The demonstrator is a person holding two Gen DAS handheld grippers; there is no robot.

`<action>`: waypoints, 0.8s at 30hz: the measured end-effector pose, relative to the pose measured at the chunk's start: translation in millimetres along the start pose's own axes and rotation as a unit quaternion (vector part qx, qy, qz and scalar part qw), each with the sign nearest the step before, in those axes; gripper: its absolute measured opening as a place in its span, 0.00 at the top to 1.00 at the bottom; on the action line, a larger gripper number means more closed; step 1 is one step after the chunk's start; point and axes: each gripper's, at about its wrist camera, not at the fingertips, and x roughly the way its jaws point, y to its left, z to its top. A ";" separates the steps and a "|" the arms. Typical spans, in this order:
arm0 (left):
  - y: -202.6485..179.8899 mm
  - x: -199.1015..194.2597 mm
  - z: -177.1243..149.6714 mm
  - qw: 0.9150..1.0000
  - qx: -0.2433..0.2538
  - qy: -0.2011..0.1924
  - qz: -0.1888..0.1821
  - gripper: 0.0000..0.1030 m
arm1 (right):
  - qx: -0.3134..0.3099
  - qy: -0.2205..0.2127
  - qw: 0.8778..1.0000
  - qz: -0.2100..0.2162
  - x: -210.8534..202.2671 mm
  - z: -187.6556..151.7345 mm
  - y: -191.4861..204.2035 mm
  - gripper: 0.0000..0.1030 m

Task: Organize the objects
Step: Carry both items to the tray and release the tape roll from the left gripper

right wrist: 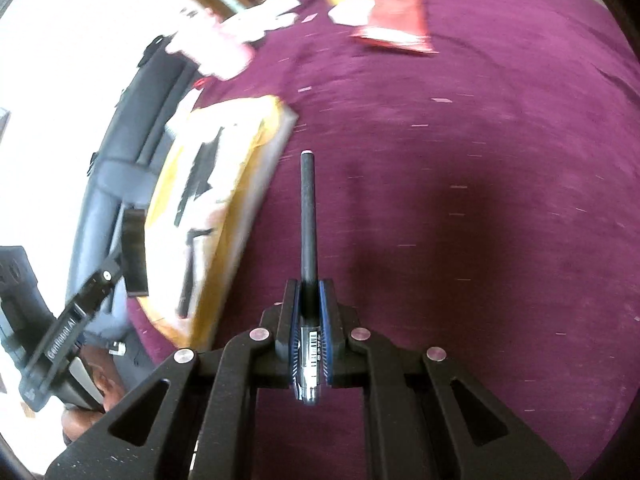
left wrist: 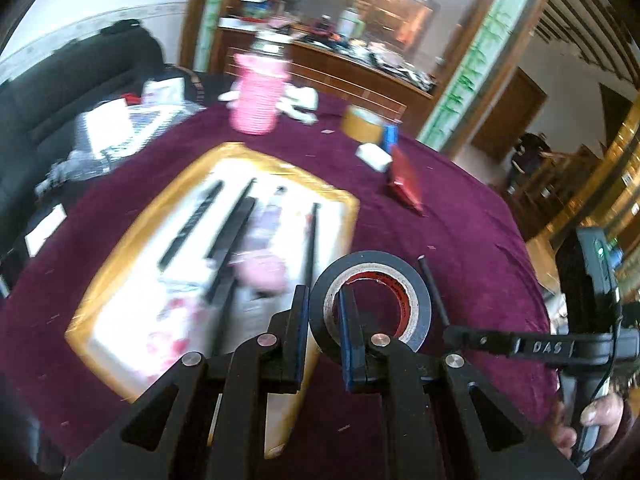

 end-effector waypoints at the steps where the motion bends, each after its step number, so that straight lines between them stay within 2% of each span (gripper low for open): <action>1: 9.8 -5.0 -3.0 1.000 -0.006 0.000 0.004 0.89 | -0.007 0.002 1.000 0.002 4.0 -0.4 10.2 0.93; 7: 81.6 -33.3 -22.9 0.999 -0.040 0.005 0.030 0.89 | -0.024 0.009 1.000 0.003 18.5 -6.9 56.2 0.93; 13: 140.4 -36.0 -41.0 0.996 -0.069 0.038 0.043 0.89 | -0.031 0.005 1.000 -0.004 27.2 -16.1 94.7 0.93; 18: 159.3 -36.0 -38.4 0.997 -0.062 0.043 0.029 0.89 | -0.026 0.011 1.000 -0.006 45.0 -17.4 118.5 0.93; 24: 164.1 -23.7 -13.9 0.998 -0.035 0.048 0.003 0.89 | -0.015 0.013 1.000 -0.015 66.0 -13.4 138.4 0.93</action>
